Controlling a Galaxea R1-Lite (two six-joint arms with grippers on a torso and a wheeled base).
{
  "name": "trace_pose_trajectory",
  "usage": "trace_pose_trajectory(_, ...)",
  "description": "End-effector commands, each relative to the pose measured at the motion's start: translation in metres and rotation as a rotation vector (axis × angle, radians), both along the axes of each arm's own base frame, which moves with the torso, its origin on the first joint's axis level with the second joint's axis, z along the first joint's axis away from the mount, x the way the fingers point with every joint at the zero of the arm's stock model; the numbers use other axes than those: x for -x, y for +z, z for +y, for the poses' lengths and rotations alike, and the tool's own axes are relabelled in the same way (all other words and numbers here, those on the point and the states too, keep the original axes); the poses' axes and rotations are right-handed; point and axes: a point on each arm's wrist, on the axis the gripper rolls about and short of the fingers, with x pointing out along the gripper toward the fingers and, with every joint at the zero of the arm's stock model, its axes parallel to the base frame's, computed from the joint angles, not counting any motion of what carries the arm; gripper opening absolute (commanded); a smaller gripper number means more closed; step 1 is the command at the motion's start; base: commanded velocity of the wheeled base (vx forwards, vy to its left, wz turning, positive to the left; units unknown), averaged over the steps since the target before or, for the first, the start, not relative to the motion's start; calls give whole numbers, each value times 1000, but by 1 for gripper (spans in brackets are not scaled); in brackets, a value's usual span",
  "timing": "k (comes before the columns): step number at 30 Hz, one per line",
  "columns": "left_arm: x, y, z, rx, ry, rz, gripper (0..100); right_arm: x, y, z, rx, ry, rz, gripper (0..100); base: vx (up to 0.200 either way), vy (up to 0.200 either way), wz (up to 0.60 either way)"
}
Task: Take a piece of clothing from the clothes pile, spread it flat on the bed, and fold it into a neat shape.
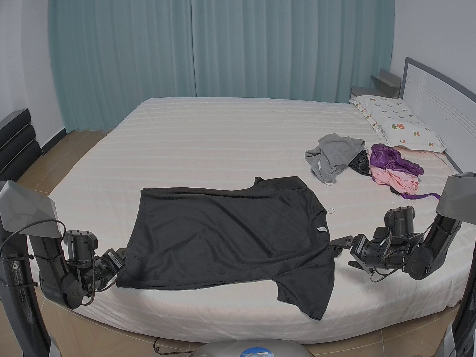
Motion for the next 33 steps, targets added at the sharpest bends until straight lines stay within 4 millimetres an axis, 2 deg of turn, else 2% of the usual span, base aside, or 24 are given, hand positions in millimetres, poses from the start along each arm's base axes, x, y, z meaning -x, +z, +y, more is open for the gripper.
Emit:
trace_pose_trajectory(1,1,10,0,28,24,-31,100,1,2,-2,-20,-20,-6,100,0,0,0)
trace_pose_trajectory(7,6,11,4,82,33,-23,100,3,4,-2,-20,-22,-10,100,0,0,0)
trace_pose_trajectory(20,5,12,6,85,38,-32,100,5,2,0,-10,-15,0,100,0,0,0)
trace_pose_trajectory(29,7,11,6,86,38,-24,100,4,1,-2,-4,-25,-1,100,0,200,0)
trace_pose_trajectory(33,8,11,3,86,26,-19,100,2,3,-5,18,-47,-16,100,0,0,0)
